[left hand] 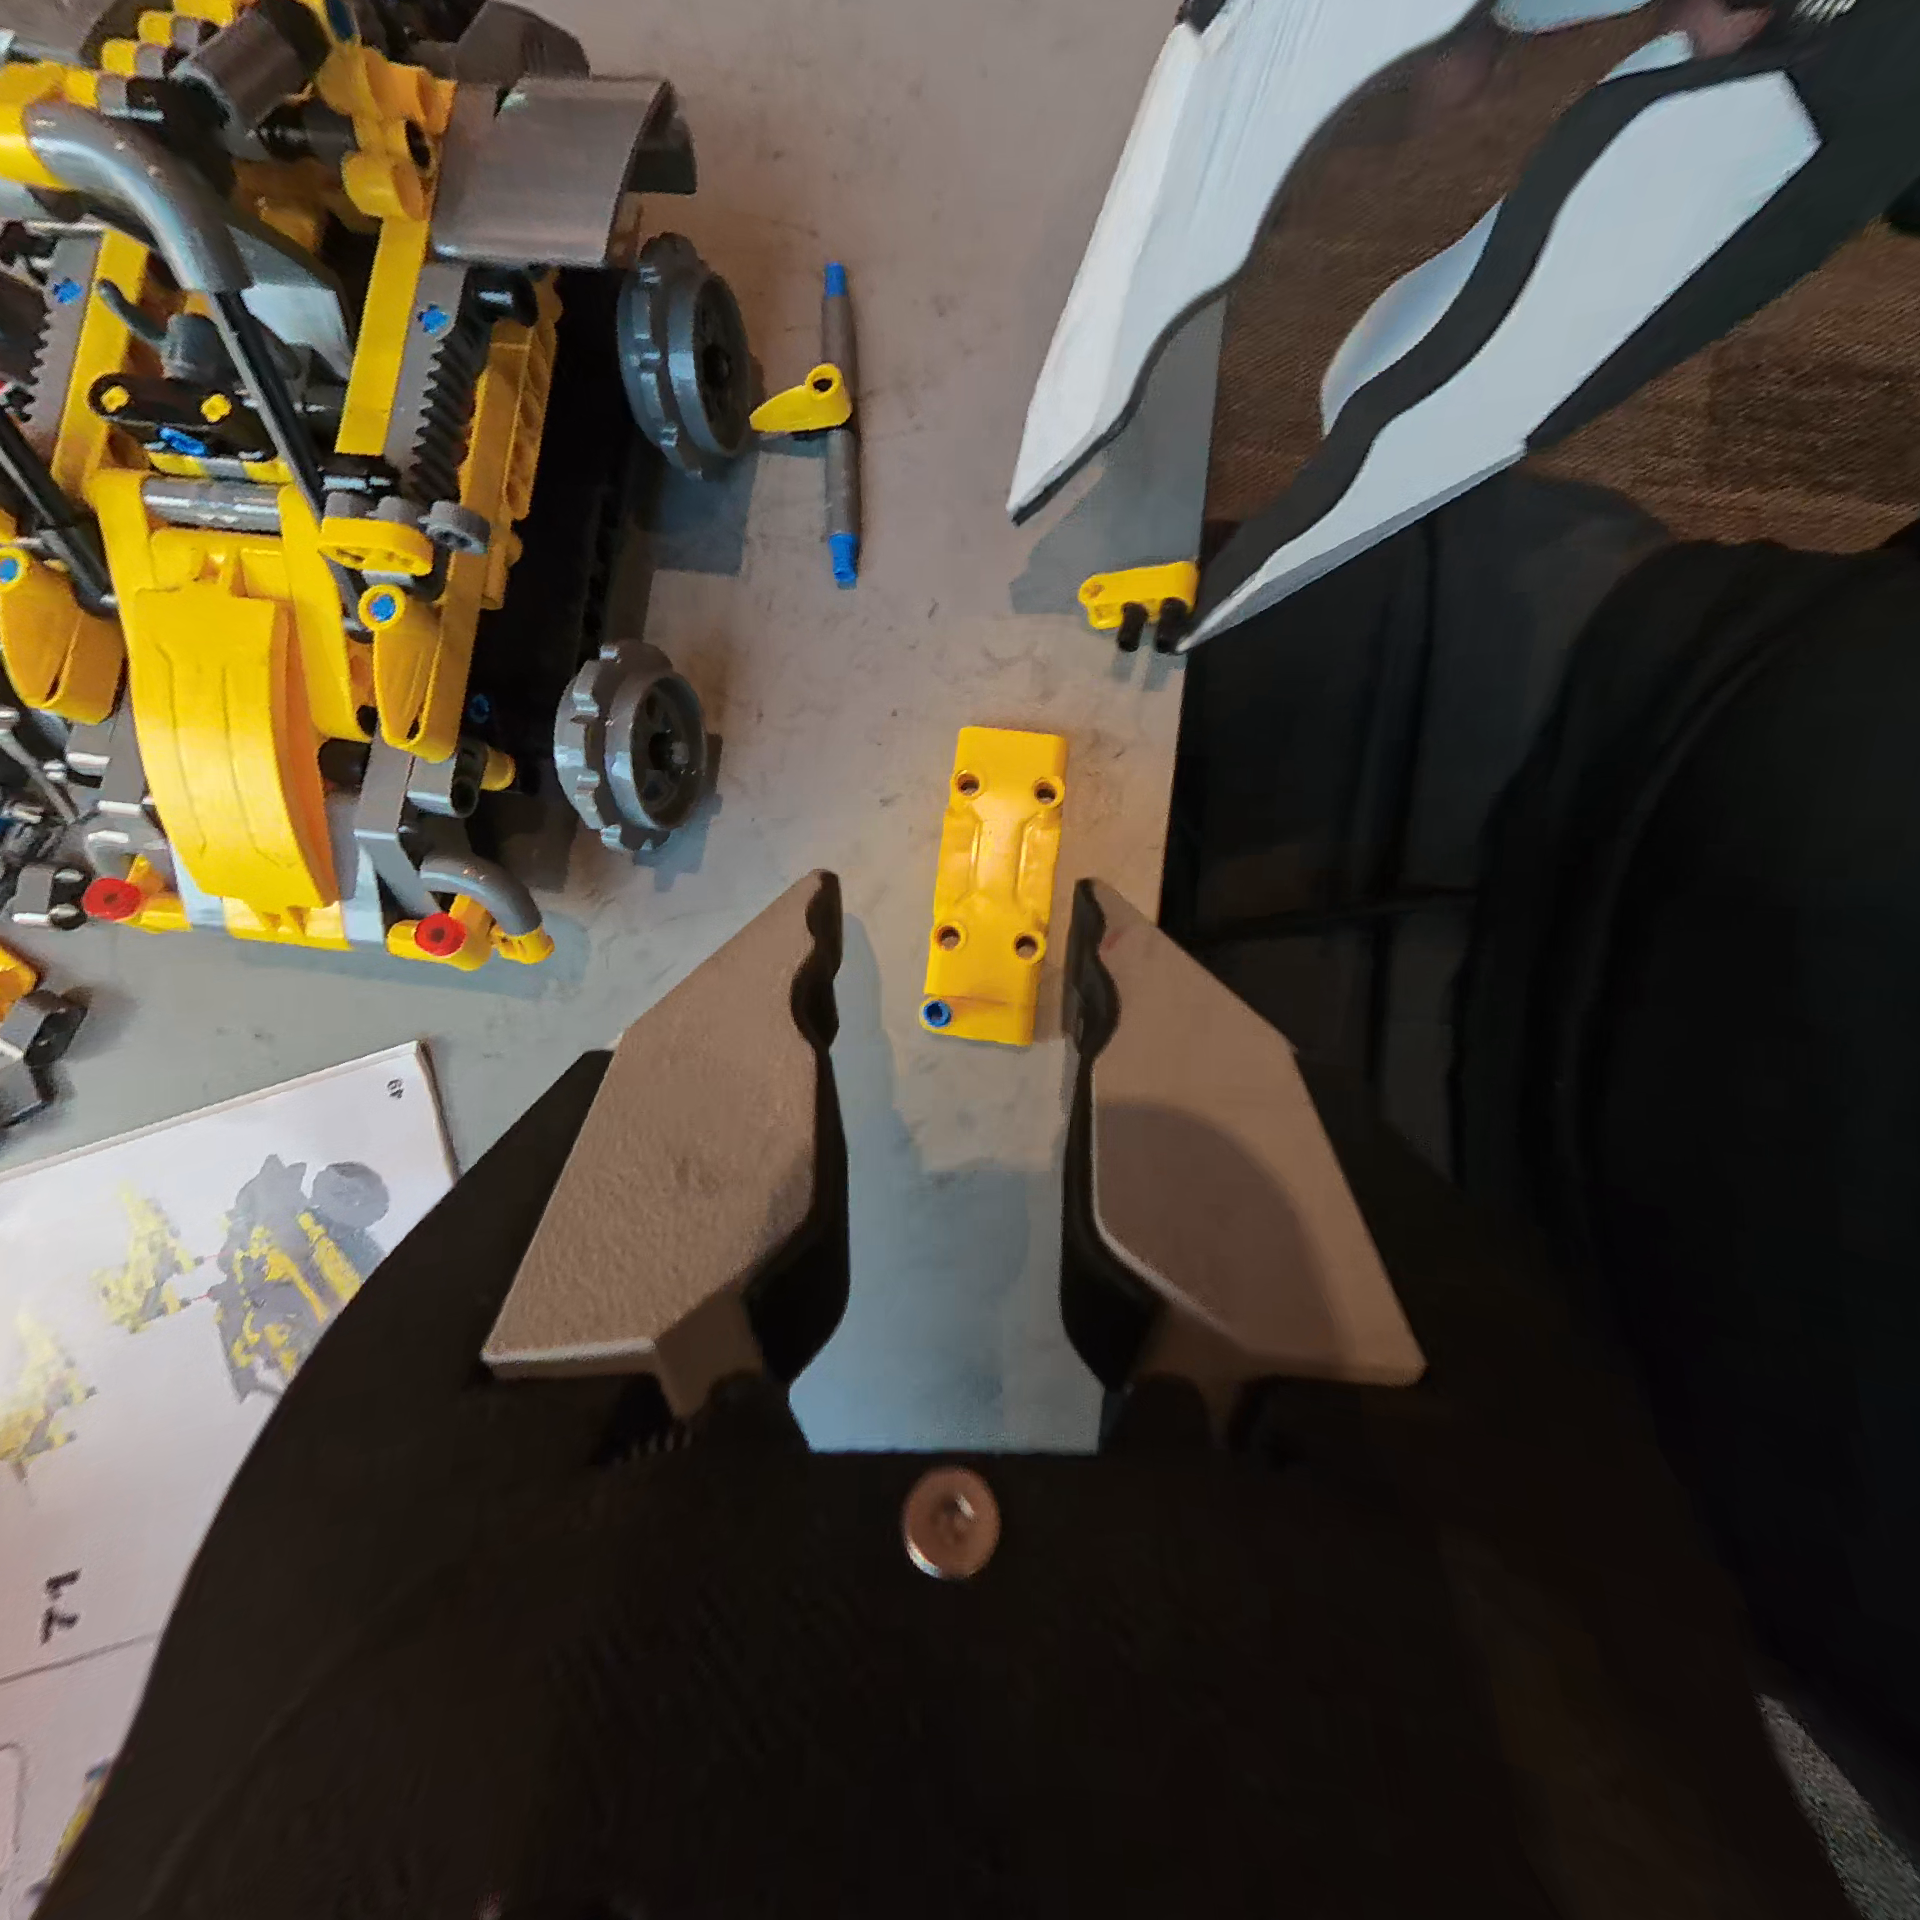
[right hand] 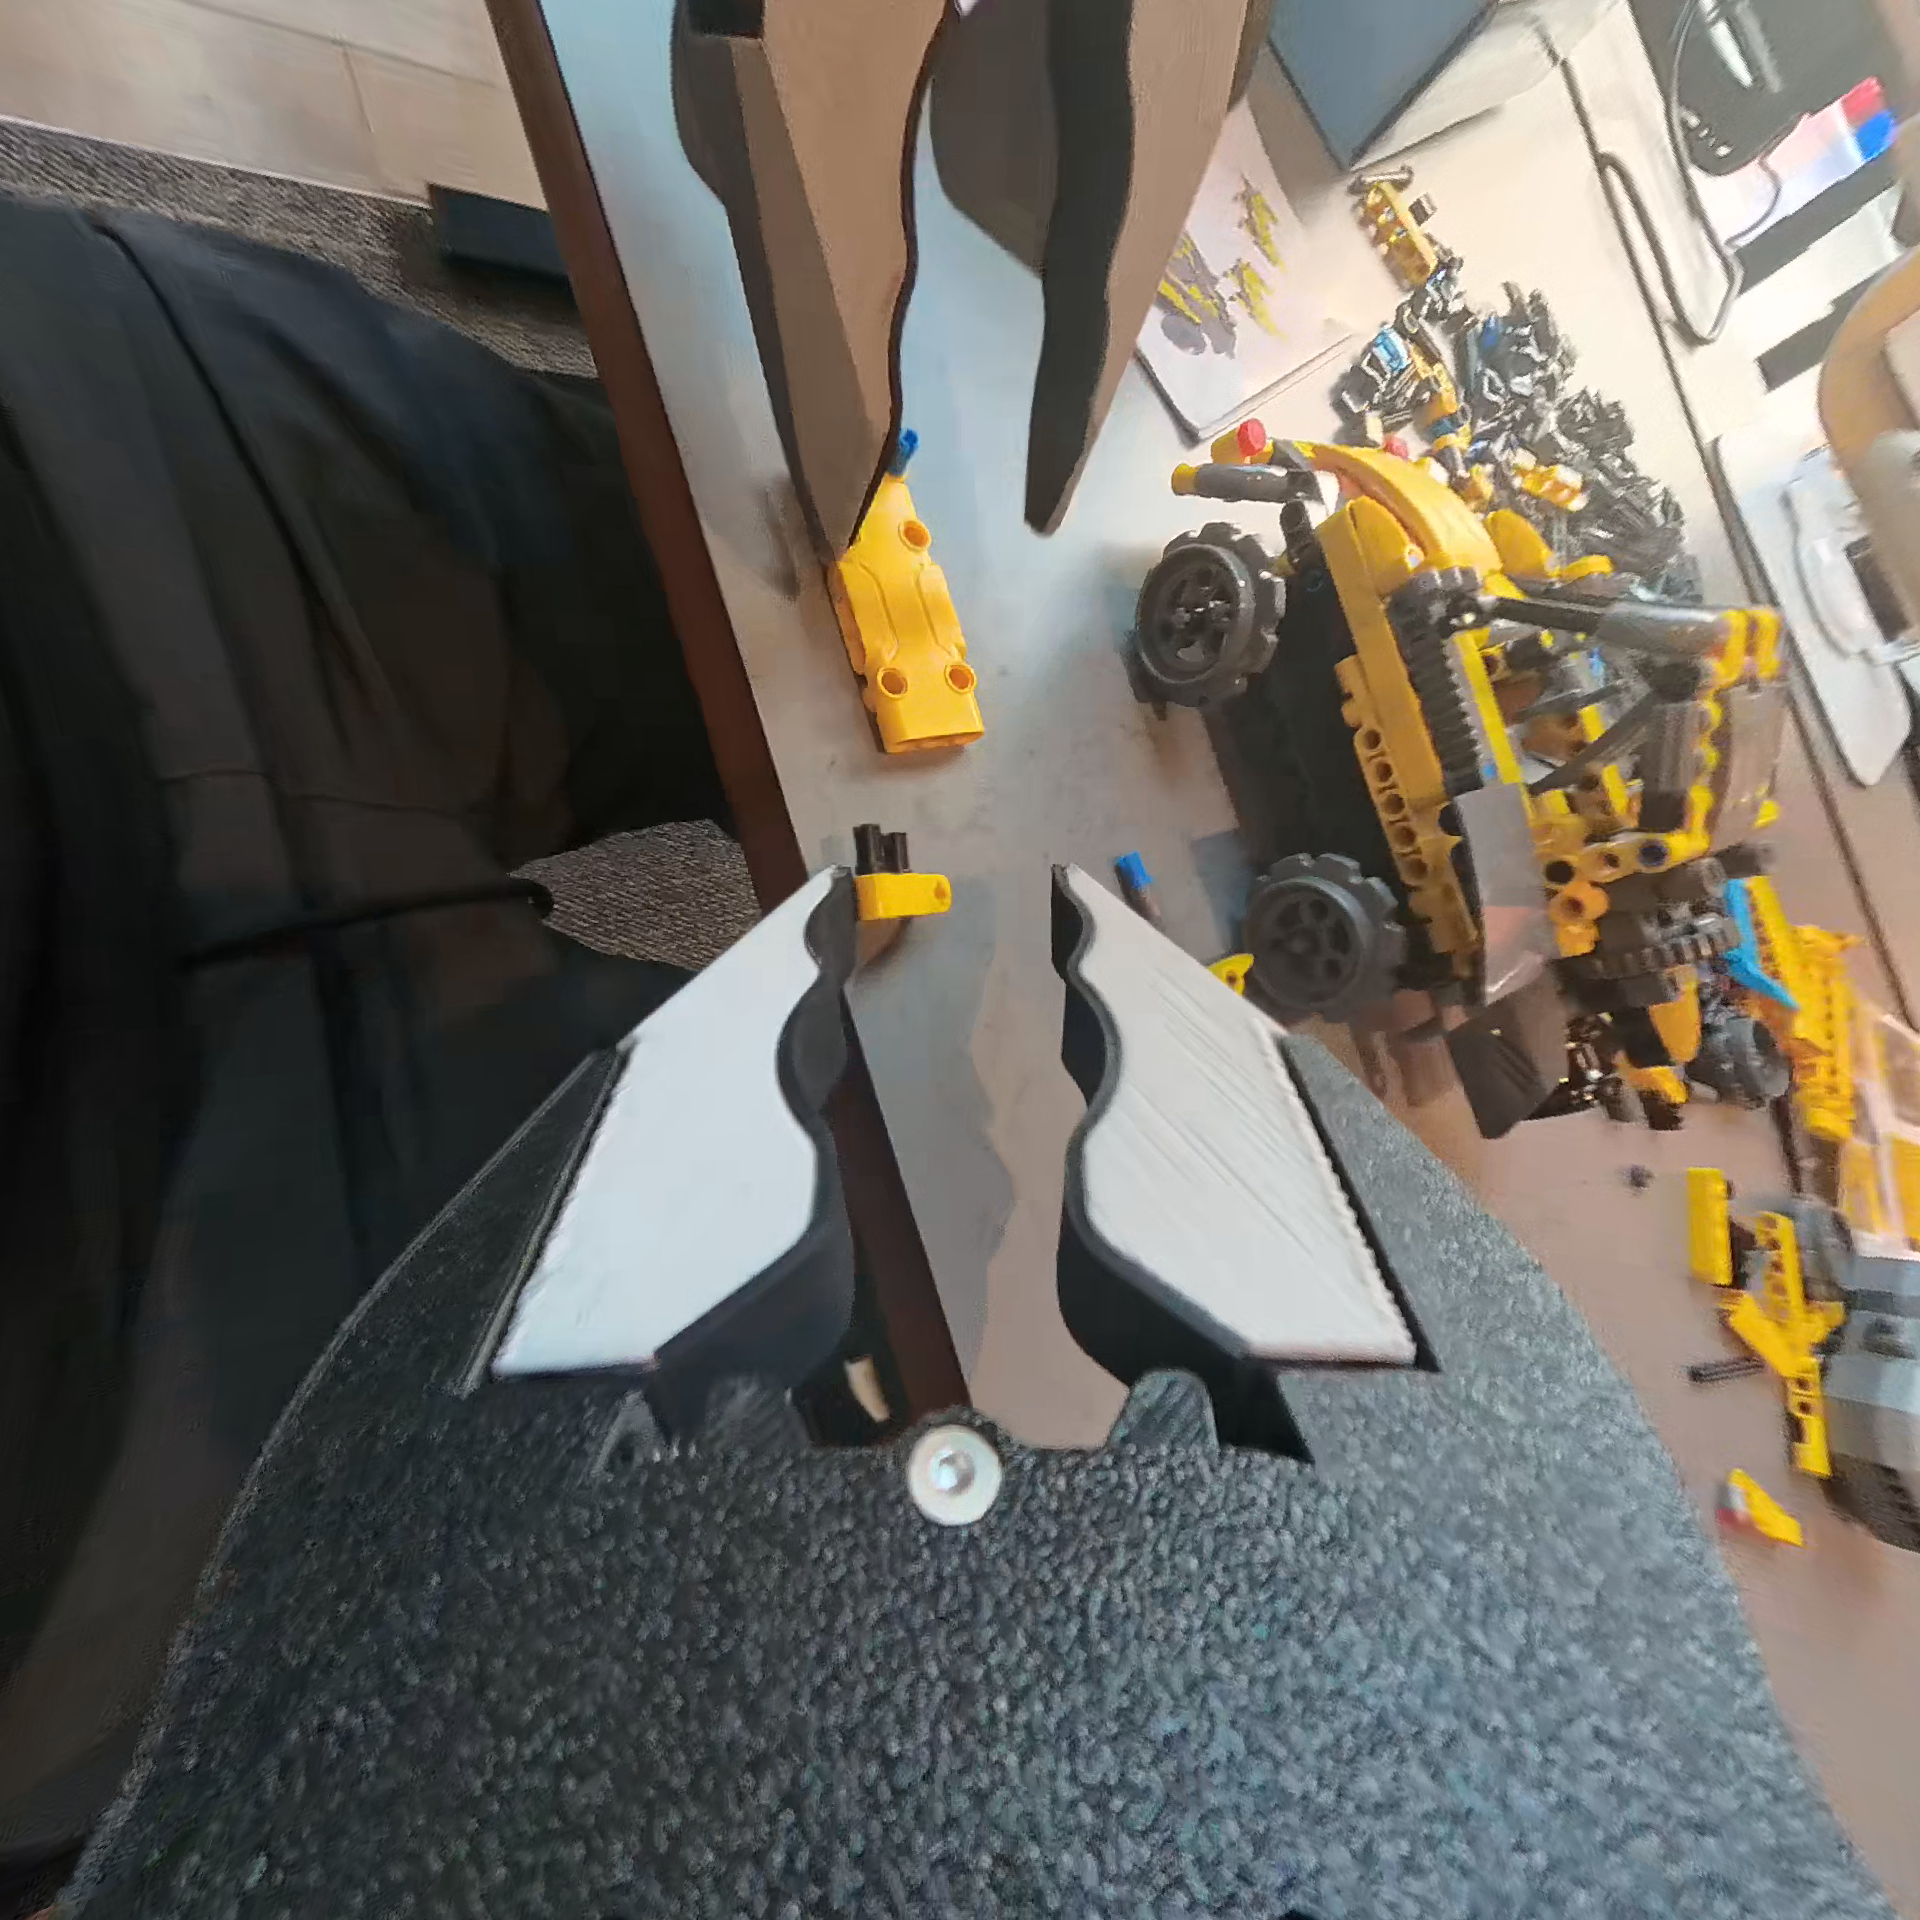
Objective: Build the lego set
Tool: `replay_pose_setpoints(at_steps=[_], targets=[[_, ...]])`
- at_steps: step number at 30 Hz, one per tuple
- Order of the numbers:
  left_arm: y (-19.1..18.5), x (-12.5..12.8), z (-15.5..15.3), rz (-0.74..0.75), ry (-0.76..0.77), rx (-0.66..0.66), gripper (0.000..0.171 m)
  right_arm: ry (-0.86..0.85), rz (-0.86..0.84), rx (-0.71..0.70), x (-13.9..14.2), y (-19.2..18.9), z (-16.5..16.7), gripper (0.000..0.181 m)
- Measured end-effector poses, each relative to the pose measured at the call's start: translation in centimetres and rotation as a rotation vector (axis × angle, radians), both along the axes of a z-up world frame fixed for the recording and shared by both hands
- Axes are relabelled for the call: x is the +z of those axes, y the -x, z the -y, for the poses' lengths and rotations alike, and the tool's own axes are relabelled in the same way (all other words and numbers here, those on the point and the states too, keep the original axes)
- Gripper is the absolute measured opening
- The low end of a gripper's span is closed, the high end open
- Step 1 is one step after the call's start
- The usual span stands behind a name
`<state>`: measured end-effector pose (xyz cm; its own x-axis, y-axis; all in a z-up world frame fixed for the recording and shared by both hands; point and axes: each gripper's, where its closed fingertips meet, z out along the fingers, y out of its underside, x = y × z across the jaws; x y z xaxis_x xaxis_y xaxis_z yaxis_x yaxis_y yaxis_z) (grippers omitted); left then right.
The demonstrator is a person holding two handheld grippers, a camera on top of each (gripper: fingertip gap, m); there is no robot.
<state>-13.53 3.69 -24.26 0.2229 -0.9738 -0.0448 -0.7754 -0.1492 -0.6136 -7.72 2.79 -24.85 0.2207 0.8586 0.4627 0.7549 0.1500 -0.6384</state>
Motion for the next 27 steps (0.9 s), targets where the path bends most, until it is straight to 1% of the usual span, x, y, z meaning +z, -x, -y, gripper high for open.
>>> replay_pose_setpoints(at_steps=[2,6,9,11,13,14,15,17,18,20,22,24,27], targets=[[0.5,0.2,-0.4,-0.009,-0.013,0.016,0.041,0.036,-0.027,0.005,-0.1,0.0,0.2,0.040],[1.1,1.2,-0.8,0.017,-0.015,0.037,0.041,0.092,-0.068,0.005,0.1,-0.3,0.2,0.051],[1.9,1.7,-1.5,0.014,-0.039,0.061,0.041,0.127,-0.107,0.022,0.5,-0.5,0.5,0.050],[2.2,2.2,-1.7,0.030,-0.039,0.074,0.041,0.143,-0.141,0.021,1.1,-0.9,0.5,0.050],[2.5,2.6,-1.8,0.032,-0.048,0.082,0.041,0.167,-0.216,0.012,2.5,-1.8,0.1,0.048],[2.7,2.7,-1.9,0.029,-0.056,0.085,0.041,0.166,-0.251,-0.029,3.4,-3.1,-0.8,0.045],[2.8,2.9,-2.0,0.030,-0.062,0.088,0.041,0.157,-0.282,-0.101,4.3,-5.1,-2.3,0.043],[2.9,3.4,-1.9,0.044,-0.061,0.090,0.040,0.153,-0.376,-0.313,5.7,-10.6,-6.1,0.036],[2.8,3.6,-1.8,0.056,-0.055,0.090,0.040,0.169,-0.413,-0.428,5.7,-13.8,-7.9,0.036],[2.0,4.0,-1.1,0.084,-0.022,0.086,0.042,0.209,-0.451,-0.591,5.0,-18.9,-10.4,0.038],[0.4,4.1,0.0,0.099,0.004,0.063,0.048,0.244,-0.472,-0.654,3.8,-21.4,-11.8,0.039],[-1.5,3.4,1.1,0.075,-0.005,0.044,0.056,0.268,-0.456,-0.661,2.5,-22.3,-12.9,0.038],[-3.8,1.3,2.5,-0.012,-0.039,0.020,0.058,0.295,-0.338,-0.664,0.6,-23.0,-14.5,0.029]])
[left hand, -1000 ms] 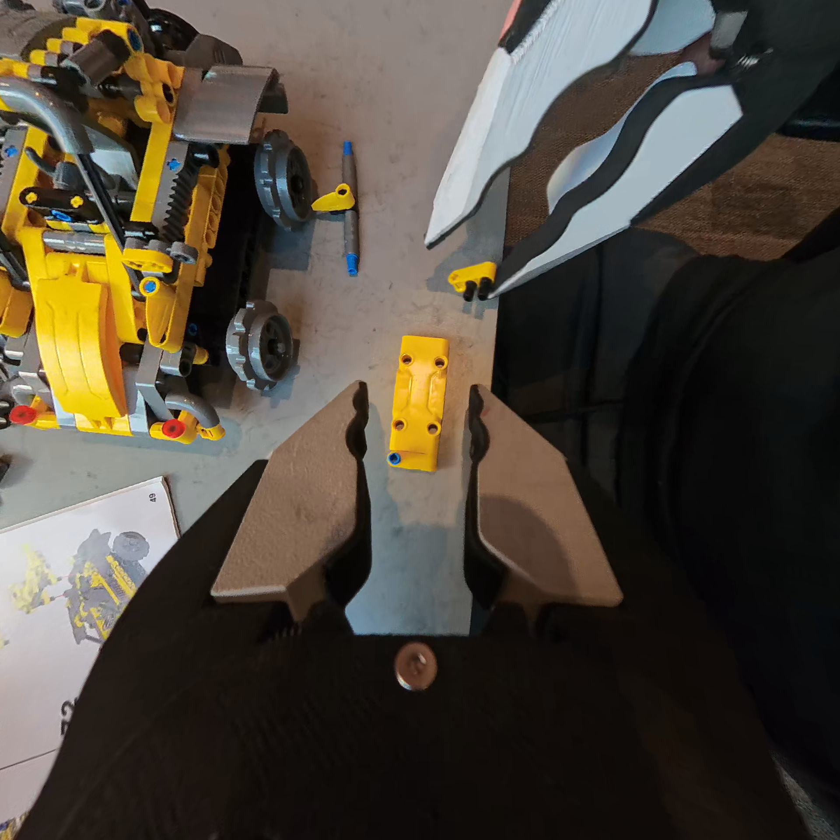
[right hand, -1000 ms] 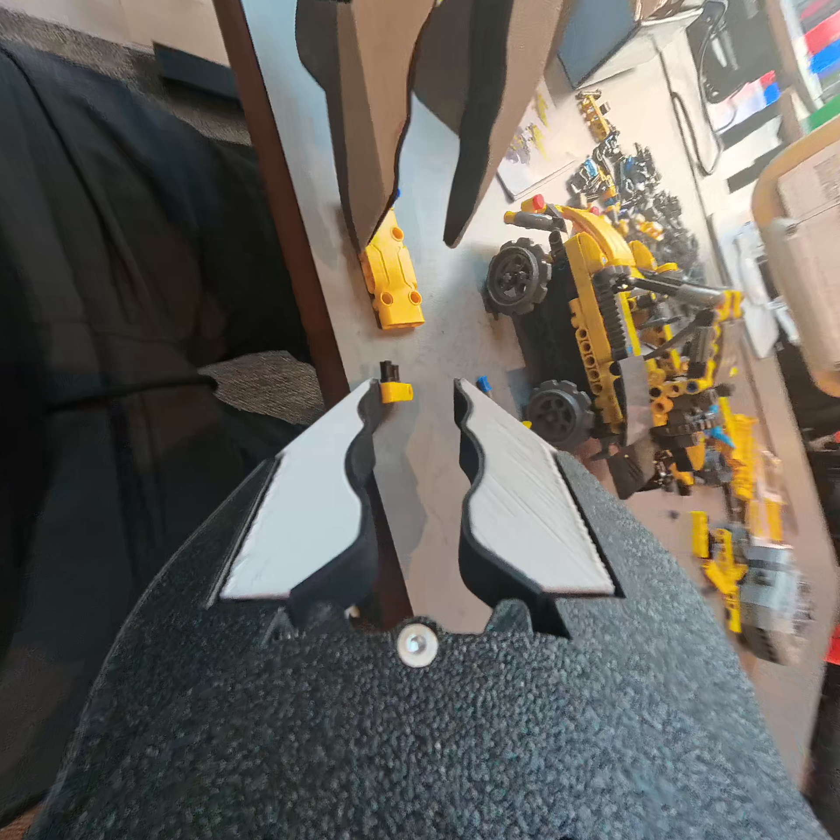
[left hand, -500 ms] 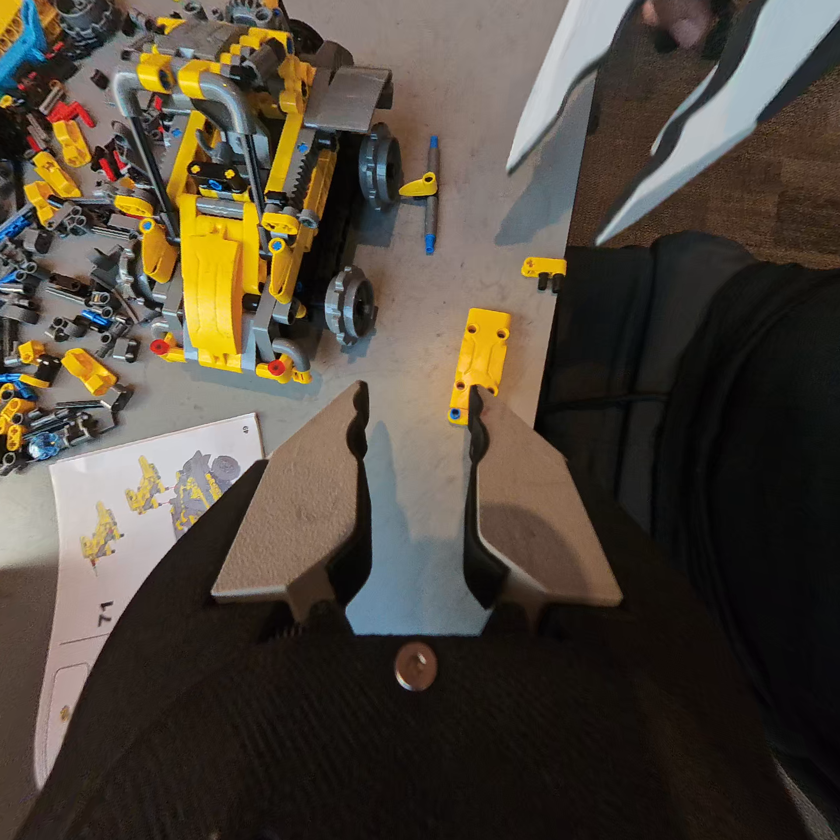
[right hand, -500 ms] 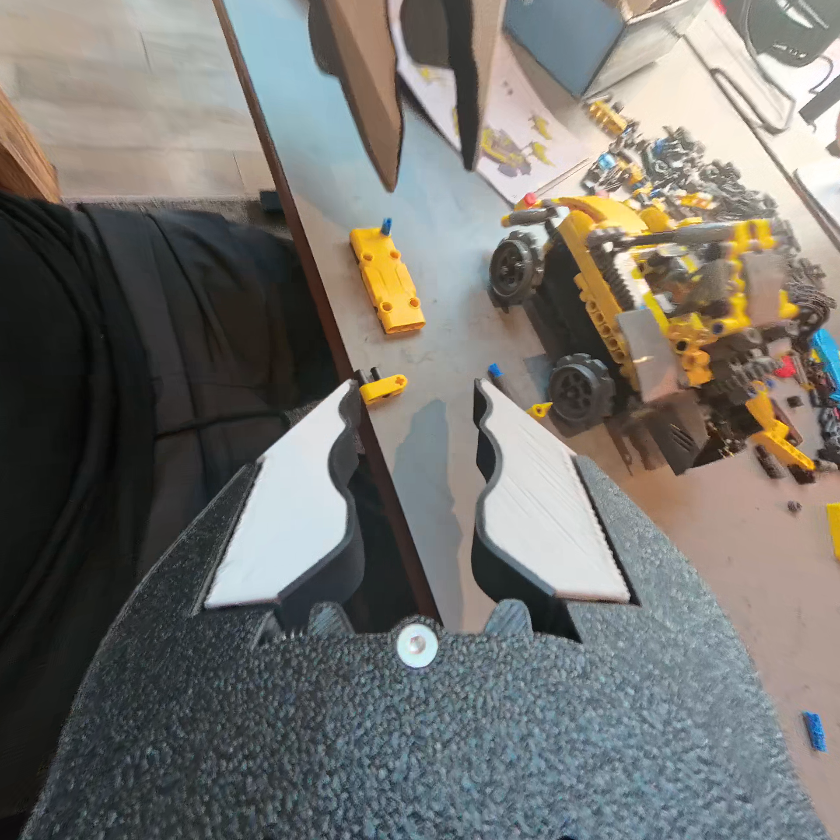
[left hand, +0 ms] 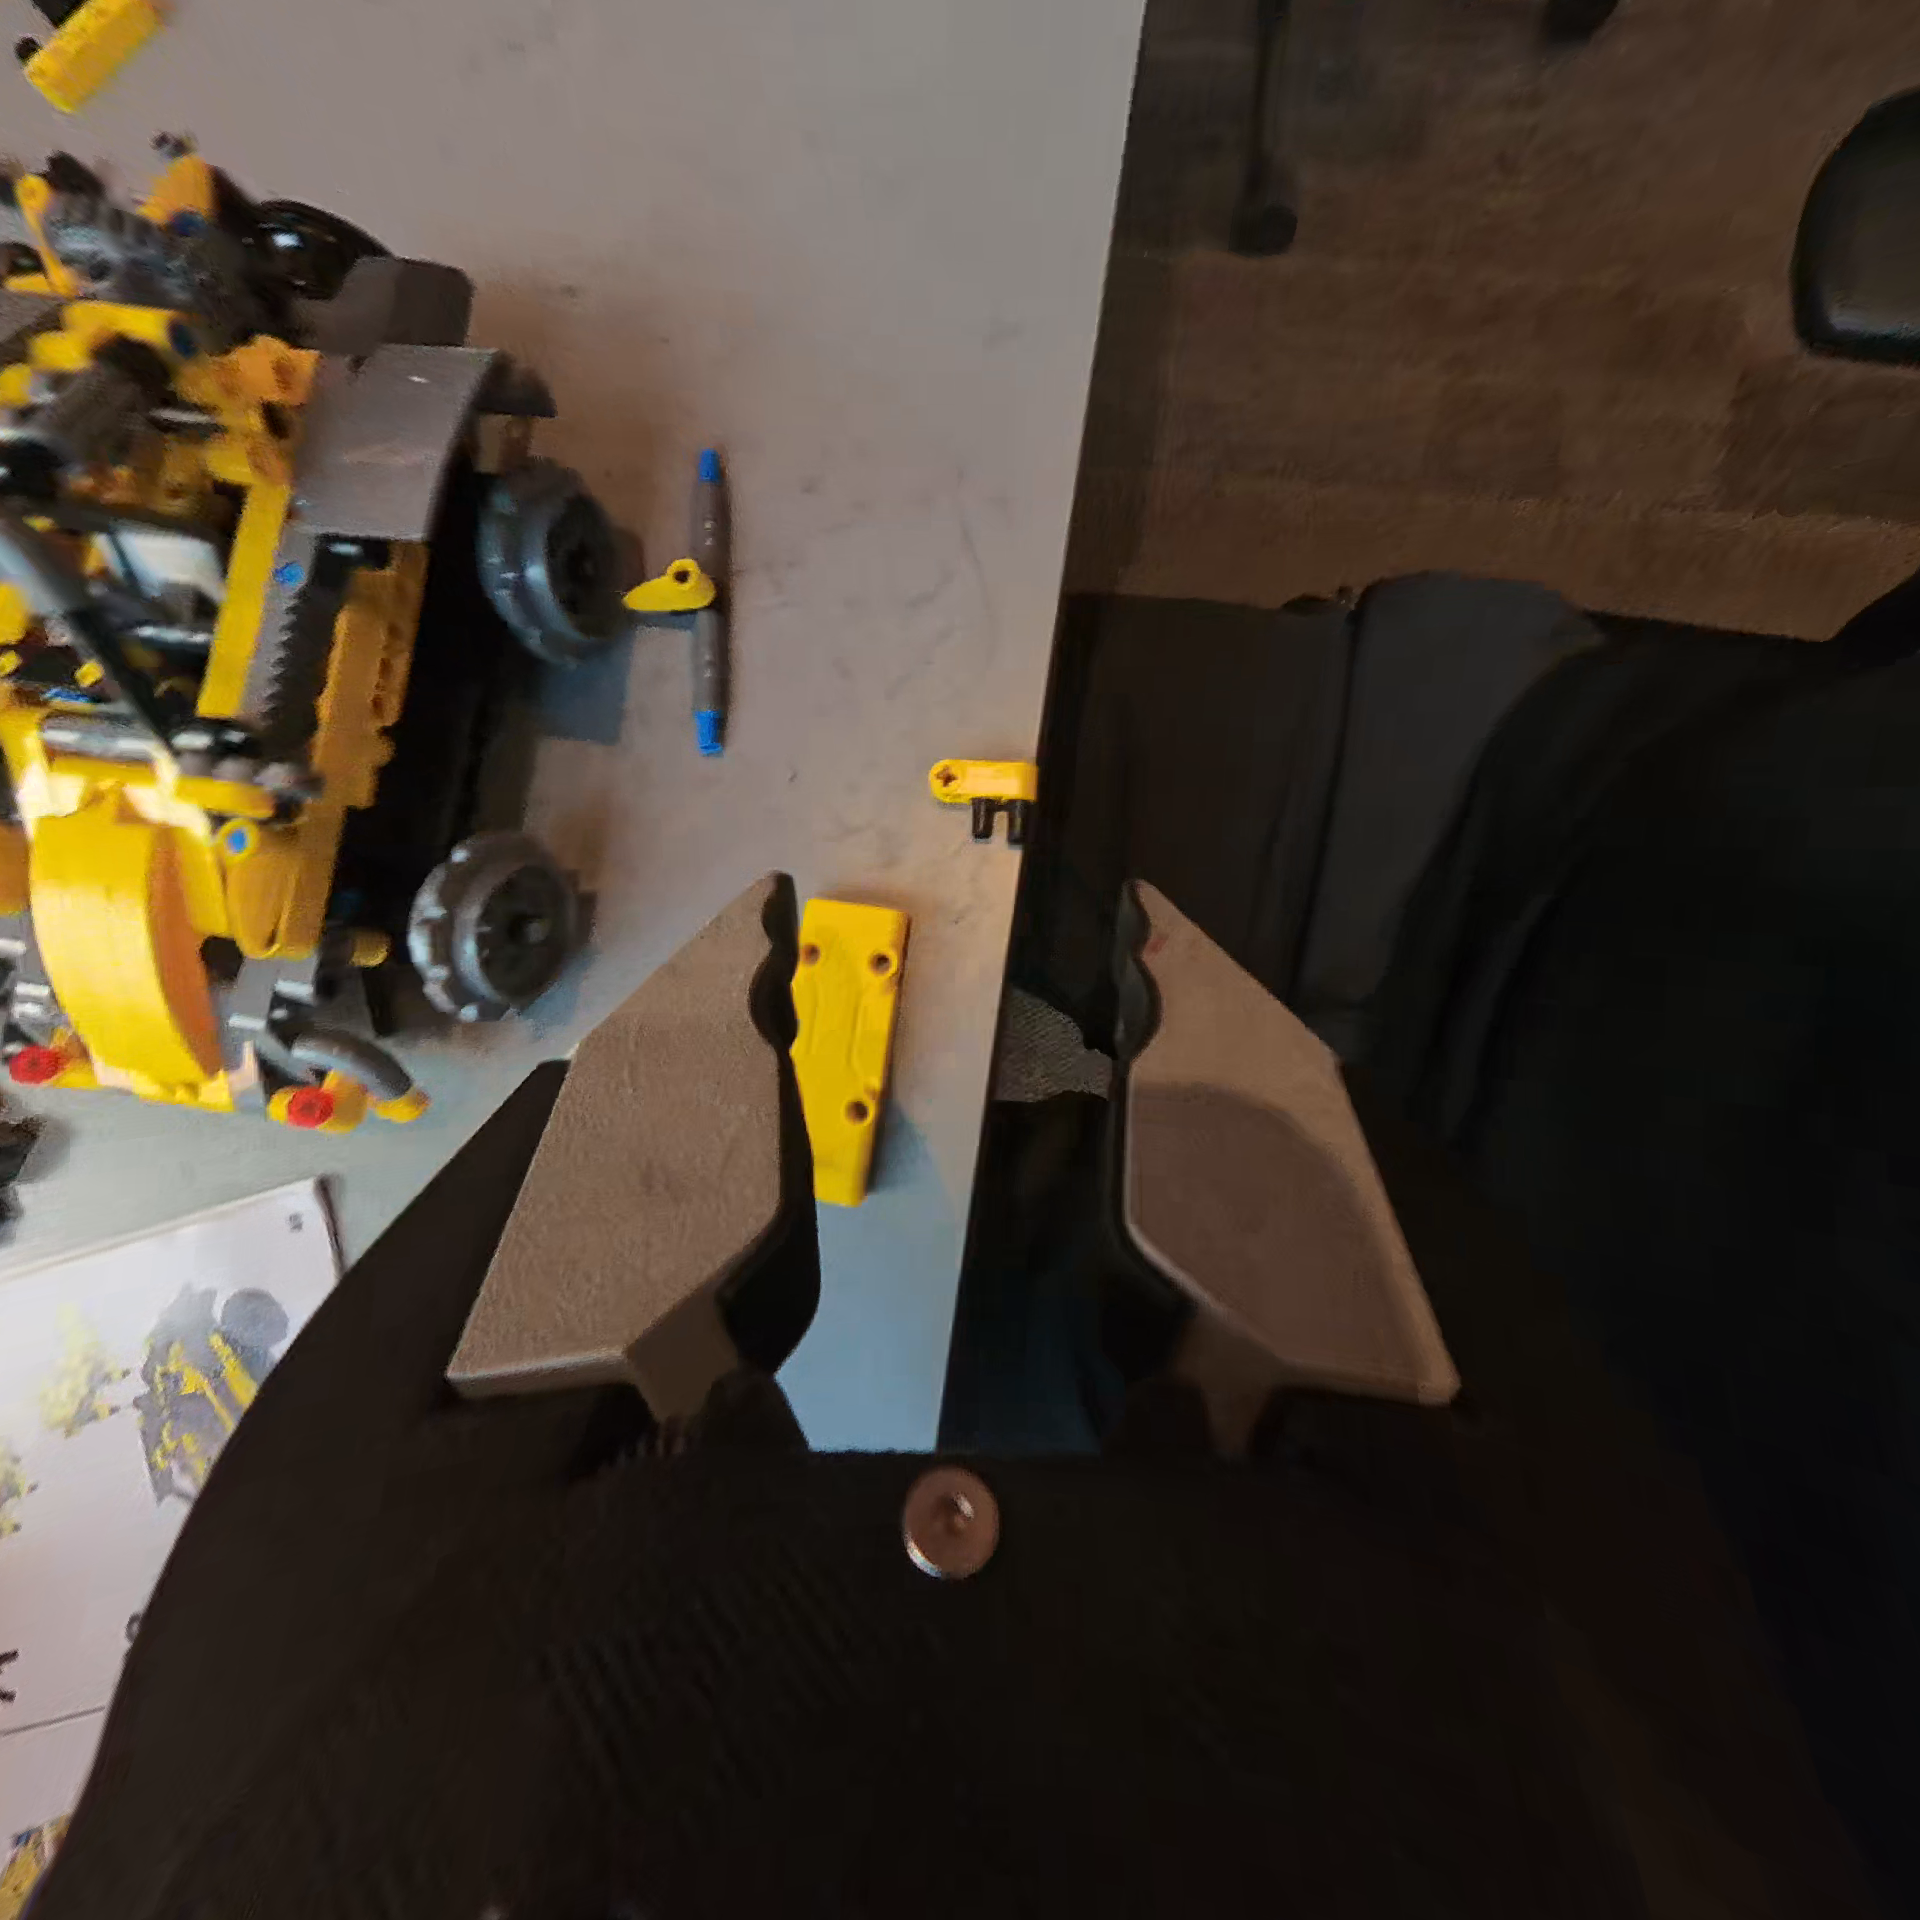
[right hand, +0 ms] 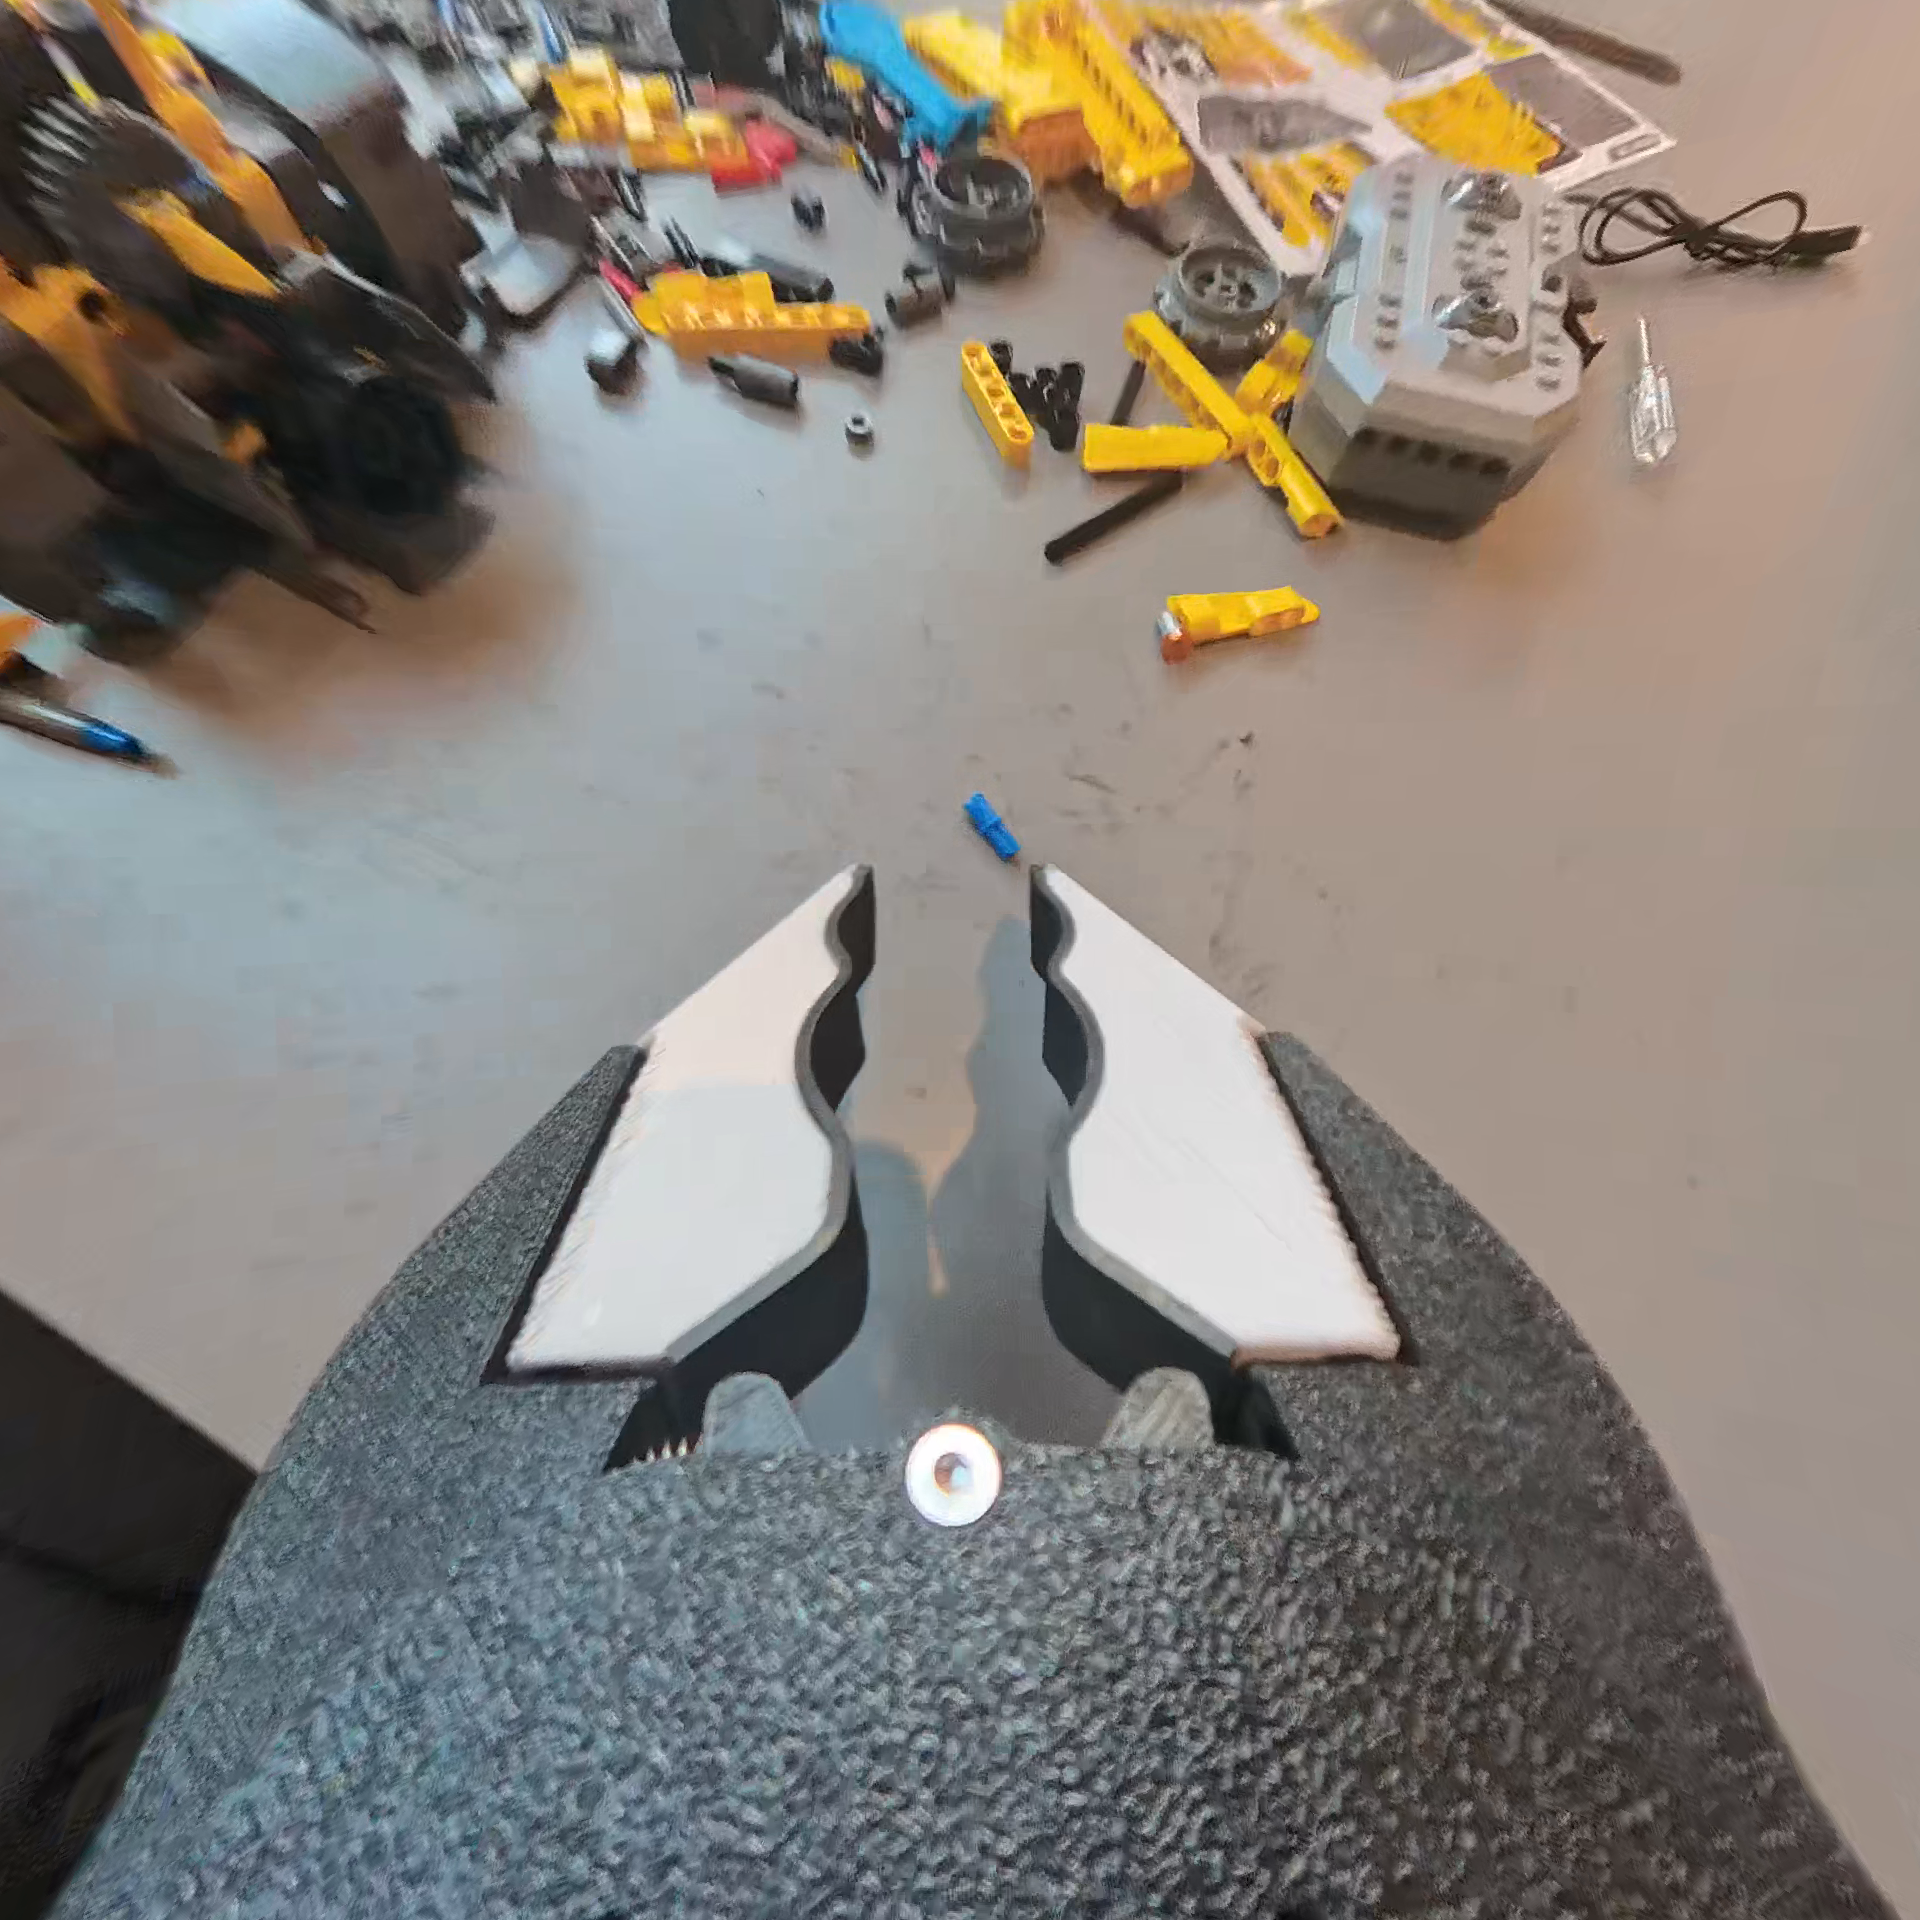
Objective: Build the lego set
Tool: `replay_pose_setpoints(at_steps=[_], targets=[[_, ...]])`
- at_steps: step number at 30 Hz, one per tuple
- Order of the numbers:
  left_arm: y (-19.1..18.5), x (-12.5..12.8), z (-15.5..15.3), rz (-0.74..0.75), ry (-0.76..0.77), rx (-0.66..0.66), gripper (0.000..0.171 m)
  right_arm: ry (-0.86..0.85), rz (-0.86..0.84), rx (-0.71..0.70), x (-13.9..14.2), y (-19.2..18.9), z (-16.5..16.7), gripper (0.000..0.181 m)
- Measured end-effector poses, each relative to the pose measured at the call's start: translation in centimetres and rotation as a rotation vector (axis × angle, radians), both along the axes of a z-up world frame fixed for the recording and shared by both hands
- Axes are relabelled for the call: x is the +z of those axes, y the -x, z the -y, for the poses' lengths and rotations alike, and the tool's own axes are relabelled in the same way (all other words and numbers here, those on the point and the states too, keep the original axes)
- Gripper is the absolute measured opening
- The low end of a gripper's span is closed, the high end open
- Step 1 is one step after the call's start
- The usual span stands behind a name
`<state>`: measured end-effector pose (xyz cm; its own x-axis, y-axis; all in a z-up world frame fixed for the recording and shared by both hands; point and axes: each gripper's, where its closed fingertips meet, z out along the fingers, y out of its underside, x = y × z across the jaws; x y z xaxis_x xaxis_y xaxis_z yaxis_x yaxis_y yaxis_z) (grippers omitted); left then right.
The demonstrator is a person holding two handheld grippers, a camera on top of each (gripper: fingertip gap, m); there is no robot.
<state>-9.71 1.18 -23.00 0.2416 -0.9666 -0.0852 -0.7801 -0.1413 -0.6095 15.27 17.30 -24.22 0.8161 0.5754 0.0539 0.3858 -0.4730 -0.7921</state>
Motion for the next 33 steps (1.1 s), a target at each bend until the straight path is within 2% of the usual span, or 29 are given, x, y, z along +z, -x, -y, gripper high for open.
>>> replay_pose_setpoints(at_steps=[3,6,13,16,23,28,33], targets=[[-1.5,-1.3,0.1,-0.061,-0.071,-0.007,0.057,0.029,0.086,0.019,-0.7,-0.3,-1.5,0.029],[-2.4,-1.7,0.1,-0.083,-0.091,-0.028,0.056,0.069,0.093,0.083,-1.1,0.6,-2.1,0.033],[-2.8,-3.2,-1.0,-0.142,-0.127,-0.041,0.047,0.108,0.079,0.125,-2.1,1.3,-2.6,0.017],[-2.5,-3.9,-1.4,-0.166,-0.133,-0.041,0.046,0.136,0.044,0.139,-2.1,1.6,-2.2,0.005],[-2.7,-3.8,-1.5,-0.126,-0.092,-0.045,0.047,0.161,-0.012,0.161,-1.9,3.2,0.0,0.000],[-2.5,-3.6,-1.7,-0.114,-0.054,-0.031,0.051,0.163,-0.143,0.199,-0.5,5.0,2.7,0.000],[-2.5,-3.6,-1.7,-0.115,-0.049,-0.027,0.051,0.136,-0.205,0.135,0.2,3.6,3.0,0.001]])
